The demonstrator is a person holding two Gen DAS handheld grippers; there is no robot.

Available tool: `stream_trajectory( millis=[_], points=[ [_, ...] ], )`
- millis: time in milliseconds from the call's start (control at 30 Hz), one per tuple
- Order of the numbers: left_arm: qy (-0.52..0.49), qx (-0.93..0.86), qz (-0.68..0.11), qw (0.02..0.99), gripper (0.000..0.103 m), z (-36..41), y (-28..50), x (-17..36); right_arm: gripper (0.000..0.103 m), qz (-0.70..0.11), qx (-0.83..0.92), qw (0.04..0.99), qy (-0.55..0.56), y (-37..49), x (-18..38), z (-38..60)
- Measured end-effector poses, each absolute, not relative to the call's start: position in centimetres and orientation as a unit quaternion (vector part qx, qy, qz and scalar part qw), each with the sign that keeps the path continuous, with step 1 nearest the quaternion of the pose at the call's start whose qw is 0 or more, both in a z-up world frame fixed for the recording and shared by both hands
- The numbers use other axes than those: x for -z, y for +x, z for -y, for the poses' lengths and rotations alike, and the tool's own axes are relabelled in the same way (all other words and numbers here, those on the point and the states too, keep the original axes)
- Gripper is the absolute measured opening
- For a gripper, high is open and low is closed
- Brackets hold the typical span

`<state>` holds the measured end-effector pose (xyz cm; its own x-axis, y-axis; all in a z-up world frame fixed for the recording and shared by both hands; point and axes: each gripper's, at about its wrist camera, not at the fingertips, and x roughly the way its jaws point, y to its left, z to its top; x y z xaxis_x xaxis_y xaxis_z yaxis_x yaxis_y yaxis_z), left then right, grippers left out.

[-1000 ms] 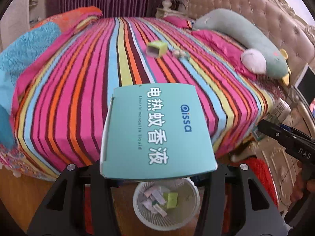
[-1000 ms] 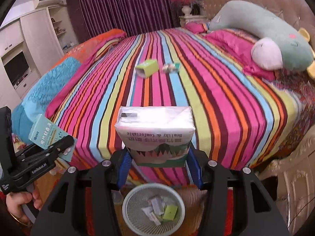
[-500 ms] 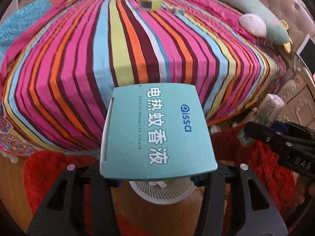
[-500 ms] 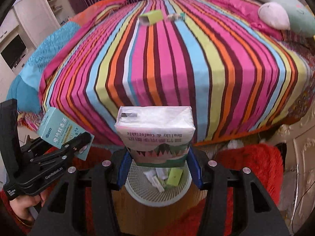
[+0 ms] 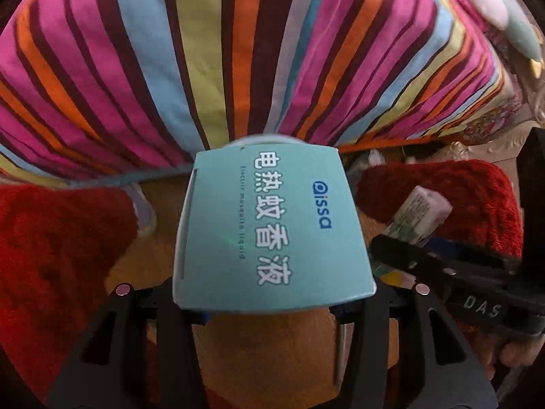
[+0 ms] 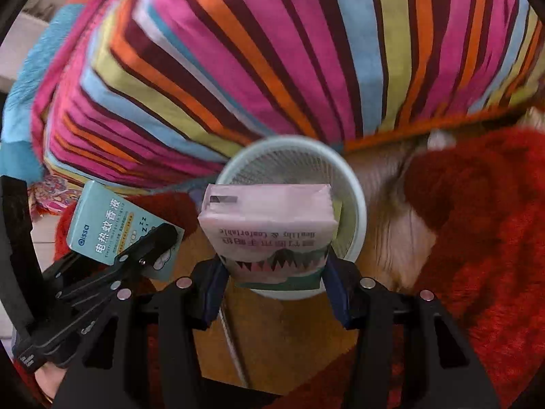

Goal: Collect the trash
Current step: 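Carry the teal box and tissue packet over the wastebasket with both tools, then open both tools over the wastebasket to drop the teal box and packet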

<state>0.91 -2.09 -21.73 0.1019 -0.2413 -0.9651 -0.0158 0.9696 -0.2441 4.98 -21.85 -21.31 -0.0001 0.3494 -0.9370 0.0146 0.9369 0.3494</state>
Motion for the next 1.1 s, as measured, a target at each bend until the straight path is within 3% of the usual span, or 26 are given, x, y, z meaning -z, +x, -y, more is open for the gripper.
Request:
stream_trajectory(
  millis=[233, 700, 733, 767, 800, 833, 933, 1100],
  points=[
    [-0.146, 0.046, -0.728, 0.668, 0.048, 1.8, 1.9, 27.3, 0.049, -0.739, -0.061, 0.648, 0.172, 5.3, 25.9, 22.2],
    [-0.145, 0.032, -0.772, 0.618, 0.049, 2.6, 2.3, 32.0, 0.049, -0.760, -0.037, 0.619, 0.193, 6.0, 30.1, 21.8],
    [-0.141, 0.029, -0.773, 0.618, 0.052, 2.6, 2.3, 32.0, 0.049, -0.762, -0.038, 0.617, 0.191, 6.2, 30.4, 21.8],
    [-0.136, 0.027, -0.774, 0.618, 0.073, 2.8, 2.4, 32.1, 0.049, -0.763, -0.039, 0.616, 0.191, 6.2, 30.4, 21.7],
    [-0.128, 0.025, -0.774, 0.620, 0.087, 2.9, 2.4, 32.1, 0.049, -0.766, -0.040, 0.612, 0.192, 6.1, 30.7, 21.6],
    [-0.125, 0.025, -0.772, 0.622, 0.087, 2.9, 2.4, 32.1, 0.051, -0.770, -0.039, 0.608, 0.193, 6.5, 30.8, 21.8],
    [-0.124, 0.026, -0.774, 0.621, 0.087, 3.1, 2.5, 32.3, 0.082, -0.770, -0.034, 0.605, 0.197, 6.9, 31.4, 22.2],
    [-0.129, 0.020, -0.774, 0.620, 0.087, 2.5, 2.5, 32.3, 0.082, -0.769, -0.022, 0.606, 0.204, 6.9, 31.8, 22.0]
  ],
)
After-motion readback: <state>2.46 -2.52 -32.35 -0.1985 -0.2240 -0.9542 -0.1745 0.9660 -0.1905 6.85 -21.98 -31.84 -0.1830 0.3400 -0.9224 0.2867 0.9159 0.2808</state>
